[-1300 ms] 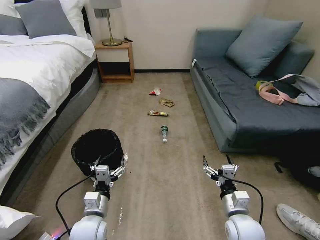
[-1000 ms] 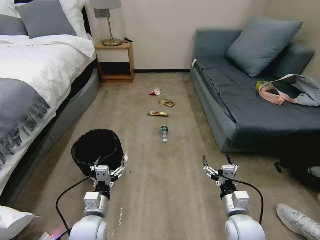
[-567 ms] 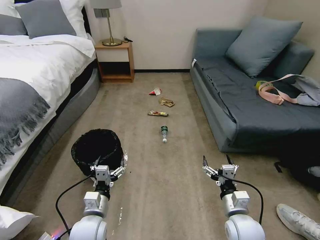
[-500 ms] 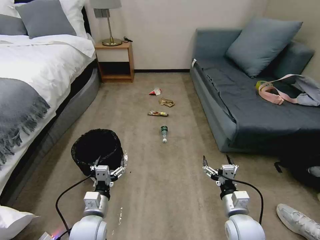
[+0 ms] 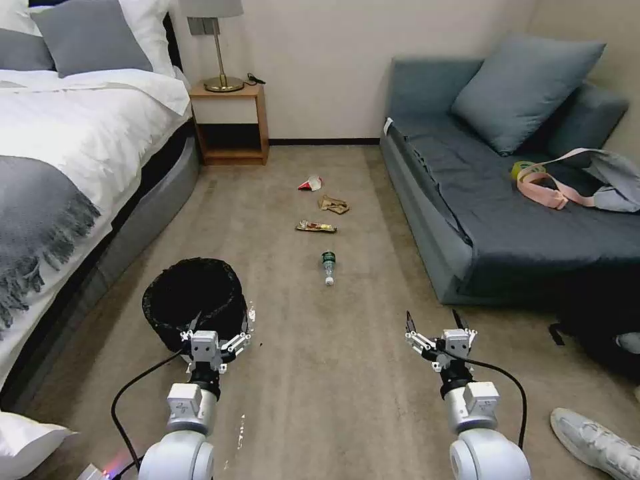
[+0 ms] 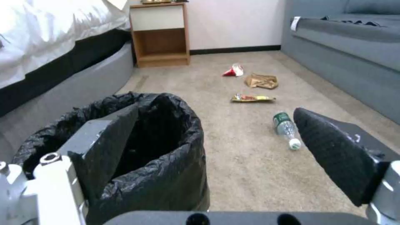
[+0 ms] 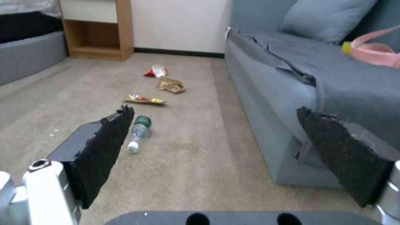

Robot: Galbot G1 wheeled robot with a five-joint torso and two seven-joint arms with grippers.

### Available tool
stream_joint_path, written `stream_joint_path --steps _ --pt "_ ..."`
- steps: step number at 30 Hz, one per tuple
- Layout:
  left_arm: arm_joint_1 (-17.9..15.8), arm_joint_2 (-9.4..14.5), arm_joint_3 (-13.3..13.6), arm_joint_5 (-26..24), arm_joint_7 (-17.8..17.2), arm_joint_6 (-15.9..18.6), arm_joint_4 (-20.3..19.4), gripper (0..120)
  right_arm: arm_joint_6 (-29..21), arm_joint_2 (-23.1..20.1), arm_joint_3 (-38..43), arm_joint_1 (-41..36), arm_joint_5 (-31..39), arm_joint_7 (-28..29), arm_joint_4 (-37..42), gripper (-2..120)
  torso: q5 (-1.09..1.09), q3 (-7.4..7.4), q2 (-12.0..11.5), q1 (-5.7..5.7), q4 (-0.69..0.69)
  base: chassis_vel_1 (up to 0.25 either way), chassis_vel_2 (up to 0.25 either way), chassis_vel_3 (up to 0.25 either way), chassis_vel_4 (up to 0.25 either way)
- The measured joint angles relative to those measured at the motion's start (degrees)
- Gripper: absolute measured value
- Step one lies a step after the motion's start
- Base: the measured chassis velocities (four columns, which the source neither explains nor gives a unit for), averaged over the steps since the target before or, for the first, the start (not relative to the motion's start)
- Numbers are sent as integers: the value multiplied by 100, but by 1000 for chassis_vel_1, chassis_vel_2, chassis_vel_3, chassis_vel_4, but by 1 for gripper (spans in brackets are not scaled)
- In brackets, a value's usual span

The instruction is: Pick up the trash bin, then pick up the garbage on the floor and place it into the trash bin.

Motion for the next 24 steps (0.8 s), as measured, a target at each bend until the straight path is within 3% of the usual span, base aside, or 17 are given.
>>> stream_joint_path --steps 3,4,6,7,9,11,14,16,18,20,22,24 --pt "-65 218 -216 -388 -220 446 -156 100 -589 -206 223 -14 458 10 223 100 0 0 0 0 0 0 0 0 0" --pt "-65 218 -216 -388 -220 446 -156 100 -589 -206 223 -14 458 10 223 100 0 0 0 0 0 0 0 0 0" --pt "-144 470 -464 -844 -472 964 -335 100 -1117 -381 418 -28 868 22 421 100 -2 0 0 0 0 0 0 0 0" --pt "-144 470 -464 -844 -472 964 -335 100 -1117 -381 418 -28 868 22 421 100 -2 0 0 0 0 0 0 0 0" --pt "-203 663 -652 -1195 -667 1363 -474 100 -1534 -523 573 -42 1187 33 574 100 -2 0 0 0 0 0 0 0 0" --pt "-222 722 -714 -1306 -726 1491 -517 100 -1683 -574 628 -45 1303 36 631 100 -2 0 0 0 0 0 0 0 0" --pt "-317 1030 -1013 -1830 -1026 2089 -728 100 -2355 -806 875 -64 1821 54 882 100 0 0 0 0 0 0 0 0 0" --pt "-324 1049 -1030 -1854 -1045 2116 -740 100 -2465 -841 918 -69 1908 58 923 100 2 0 0 0 0 0 0 0 0" --pt "-397 1215 -1144 -2098 -1109 2417 -833 100 -2931 -1040 1092 -94 2304 49 1077 100 -6 0 0 0 0 0 0 0 0" --pt "-497 1421 -1311 -2372 -1211 2754 -956 100 -3086 -1194 1137 -147 2472 -9 1072 100 1 0 0 0 -1 0 0 0 0" --pt "-512 1452 -1333 -2417 -1224 2809 -973 100 -3092 -1199 1137 -151 2477 -14 1070 100 1 0 0 0 -1 0 0 0 0" --pt "-654 1757 -1574 -2829 -1374 3320 -1150 100 -3097 -1176 1086 -190 2482 -33 1049 100 -1 0 0 0 0 0 0 0 0"
